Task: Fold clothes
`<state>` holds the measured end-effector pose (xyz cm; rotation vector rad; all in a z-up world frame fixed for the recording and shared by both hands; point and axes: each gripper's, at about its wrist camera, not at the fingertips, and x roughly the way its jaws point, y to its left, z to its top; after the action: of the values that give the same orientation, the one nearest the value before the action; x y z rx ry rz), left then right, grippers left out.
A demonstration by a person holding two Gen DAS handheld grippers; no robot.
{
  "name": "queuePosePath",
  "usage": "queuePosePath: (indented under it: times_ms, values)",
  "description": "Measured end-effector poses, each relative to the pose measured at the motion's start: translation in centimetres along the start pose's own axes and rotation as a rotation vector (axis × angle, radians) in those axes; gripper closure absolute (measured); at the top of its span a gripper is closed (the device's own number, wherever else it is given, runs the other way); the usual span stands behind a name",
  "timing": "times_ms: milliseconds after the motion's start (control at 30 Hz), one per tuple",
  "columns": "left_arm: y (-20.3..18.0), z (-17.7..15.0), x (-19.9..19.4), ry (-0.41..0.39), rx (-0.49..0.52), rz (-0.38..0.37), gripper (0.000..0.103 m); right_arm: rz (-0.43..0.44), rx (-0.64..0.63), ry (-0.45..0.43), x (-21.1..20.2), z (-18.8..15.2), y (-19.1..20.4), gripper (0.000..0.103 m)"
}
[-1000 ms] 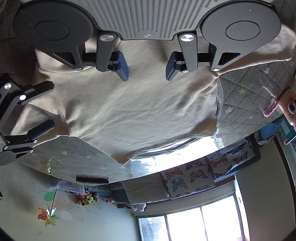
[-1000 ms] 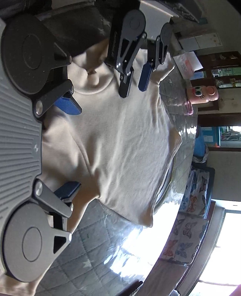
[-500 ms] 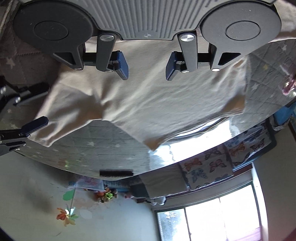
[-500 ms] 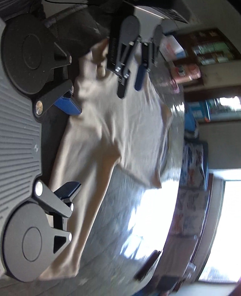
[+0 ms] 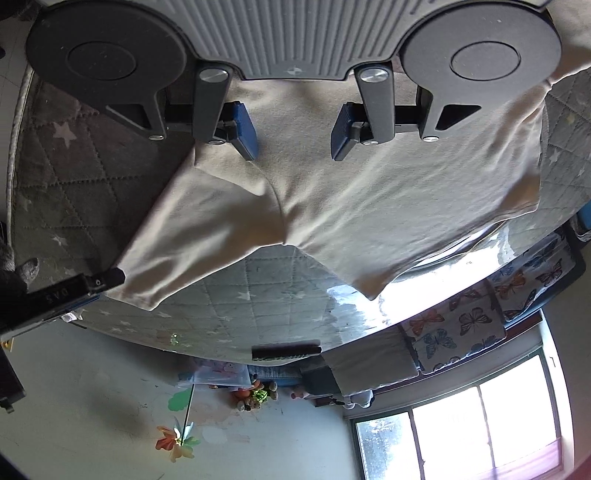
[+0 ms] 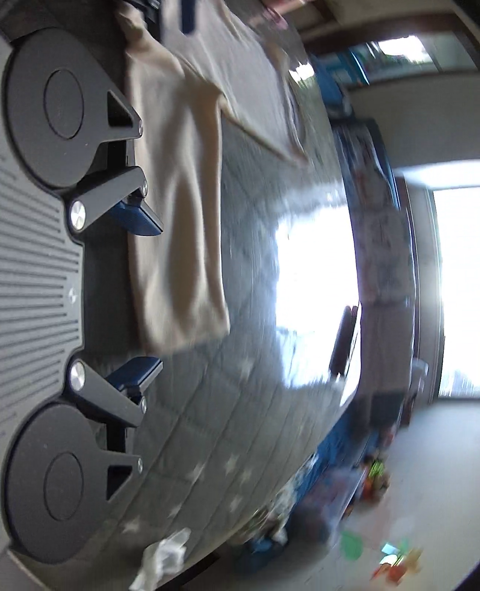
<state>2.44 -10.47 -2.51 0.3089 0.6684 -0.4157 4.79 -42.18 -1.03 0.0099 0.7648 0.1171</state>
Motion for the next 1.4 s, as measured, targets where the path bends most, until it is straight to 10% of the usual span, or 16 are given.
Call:
queuePosePath:
  times_ms: [133,267,967,1400]
  values:
    - [0.0,0.1,0.1,0.003,0.000,0.003,0.055,-0.033,0.033,-0.005,0.8,-0.1,-0.6,0.047]
    - [-0.1,0.1,0.1,0.004,0.005,0.006,0.055,-0.041,0.027,-0.019,1.2,0.3,0.0,0.090]
    - [0.7,1.3,0.6,-0.024,-0.009,0.001,0.053,-0.031,0.064,-0.106,0.9,3.7,-0.7,0.093]
    - [2.4,0.4,-1.6,-0.087,-0.064,-0.033,0.053,0.185,-0.186,-0.294,-6.8,12.3,10.3,0.093]
